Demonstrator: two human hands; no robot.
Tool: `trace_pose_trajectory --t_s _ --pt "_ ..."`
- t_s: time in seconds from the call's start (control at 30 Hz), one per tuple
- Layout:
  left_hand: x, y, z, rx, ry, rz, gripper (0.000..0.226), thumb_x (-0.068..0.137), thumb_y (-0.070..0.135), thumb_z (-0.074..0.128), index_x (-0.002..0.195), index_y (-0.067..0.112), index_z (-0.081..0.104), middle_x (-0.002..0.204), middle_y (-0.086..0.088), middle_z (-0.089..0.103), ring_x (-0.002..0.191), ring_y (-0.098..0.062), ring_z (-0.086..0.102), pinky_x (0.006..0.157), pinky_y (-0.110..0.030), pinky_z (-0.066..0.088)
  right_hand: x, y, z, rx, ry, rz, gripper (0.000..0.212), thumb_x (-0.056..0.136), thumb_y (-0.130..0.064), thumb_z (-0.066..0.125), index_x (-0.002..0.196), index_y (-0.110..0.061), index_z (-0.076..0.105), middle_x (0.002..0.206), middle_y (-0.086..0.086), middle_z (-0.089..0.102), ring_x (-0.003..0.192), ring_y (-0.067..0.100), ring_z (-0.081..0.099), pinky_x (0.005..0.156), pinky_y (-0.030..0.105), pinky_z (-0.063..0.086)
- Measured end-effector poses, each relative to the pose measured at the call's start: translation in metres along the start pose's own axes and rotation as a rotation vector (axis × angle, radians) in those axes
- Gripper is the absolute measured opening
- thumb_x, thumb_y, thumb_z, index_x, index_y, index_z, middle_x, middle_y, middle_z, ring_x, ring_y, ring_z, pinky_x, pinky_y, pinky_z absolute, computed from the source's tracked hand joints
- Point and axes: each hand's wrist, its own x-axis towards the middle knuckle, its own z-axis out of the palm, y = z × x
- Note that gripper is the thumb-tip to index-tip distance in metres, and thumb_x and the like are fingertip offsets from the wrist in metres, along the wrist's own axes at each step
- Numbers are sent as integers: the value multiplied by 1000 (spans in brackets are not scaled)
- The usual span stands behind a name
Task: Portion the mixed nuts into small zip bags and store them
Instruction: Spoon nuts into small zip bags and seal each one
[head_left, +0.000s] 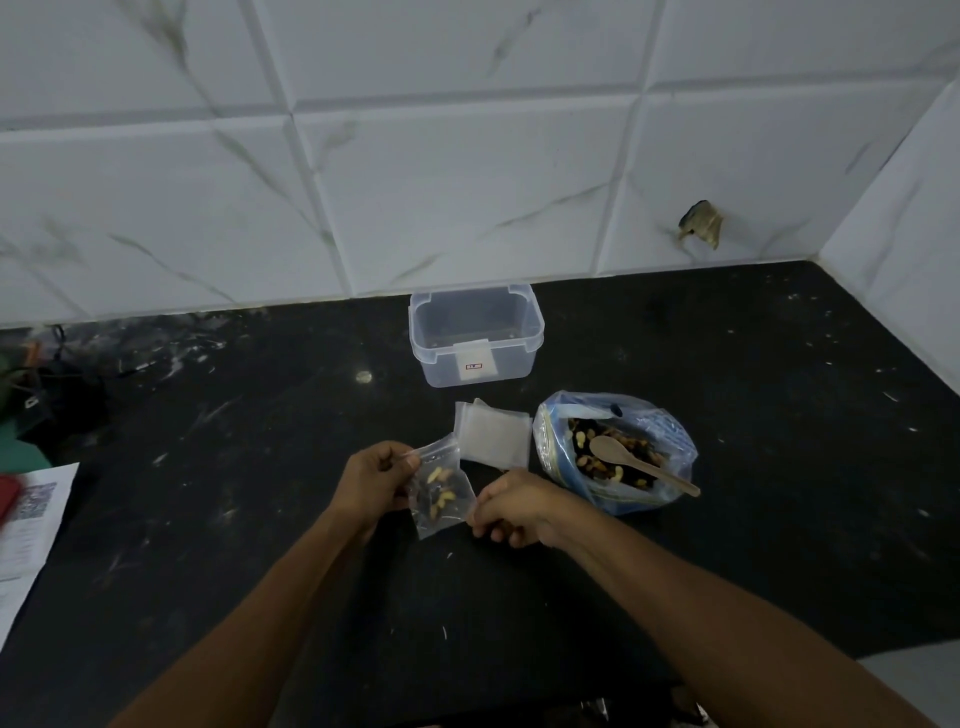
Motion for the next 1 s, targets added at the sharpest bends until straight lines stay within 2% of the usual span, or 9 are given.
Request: trace_pose_trajectory --t_s 0.17,0.33,0.4,0.5,0.57,0.63,0.8,0.93,1.0 --pt "4 -3 0 185 -36 -28 10 97 13 54 100 10 64 96 -13 68 81 -22 68 68 -32 57 1 3 4 -139 -9 17 15 88 -11 63 102 -8 68 86 5 69 58 7 54 51 18 38" --pt "10 0 -5 588 -126 29 6 95 18 59 97 18 64 96 -3 68 84 -14 68 74 -29 55 -3 2 0 -294 30 1 18 90 -17 64 104 -8 68 87 3 70 62 8 56 54 20 41" --pt "11 2 -4 767 -97 60 5 92 25 62 96 23 65 94 3 66 83 -8 65 70 -23 51 -4 0 -5 -330 89 -42 17 91 -19 63 103 -8 68 90 4 71 65 9 58 53 20 42" --pt "13 6 4 936 2 152 9 90 34 62 92 27 67 95 8 62 80 -4 61 67 -23 50 -8 -3 -13 -331 151 -98 15 92 -19 62 101 -8 67 89 5 71 66 10 59 52 20 43" --pt "16 10 16 864 98 235 10 93 34 59 90 27 66 93 7 64 77 -5 62 65 -24 51 -11 -3 -18 -308 182 -128 11 92 -19 61 98 -11 66 85 3 69 62 8 58 50 19 43" --pt "22 18 33 708 157 234 14 96 33 56 89 23 64 87 3 67 74 -7 64 67 -28 55 -15 -3 -23 -275 215 -163 10 92 -19 61 96 -12 66 84 3 69 60 7 58 48 18 42" --pt "48 33 60 599 152 40 25 93 43 59 98 20 66 94 -2 66 88 -17 64 85 -40 55 -26 3 -32 -211 302 -223 7 92 -20 62 93 -14 66 85 3 70 57 6 57 46 17 42" --pt "61 33 61 487 132 -66 23 88 30 69 106 16 67 102 -6 66 96 -22 64 93 -46 53 -32 8 -40 -177 346 -258 6 92 -18 62 93 -15 66 84 2 70 54 5 57 43 16 40" --pt "59 34 60 464 142 -59 18 87 27 69 103 18 67 103 -6 66 97 -23 64 92 -47 53 -35 8 -44 -160 362 -271 5 92 -16 61 91 -15 66 83 3 70 53 4 57 43 15 40"
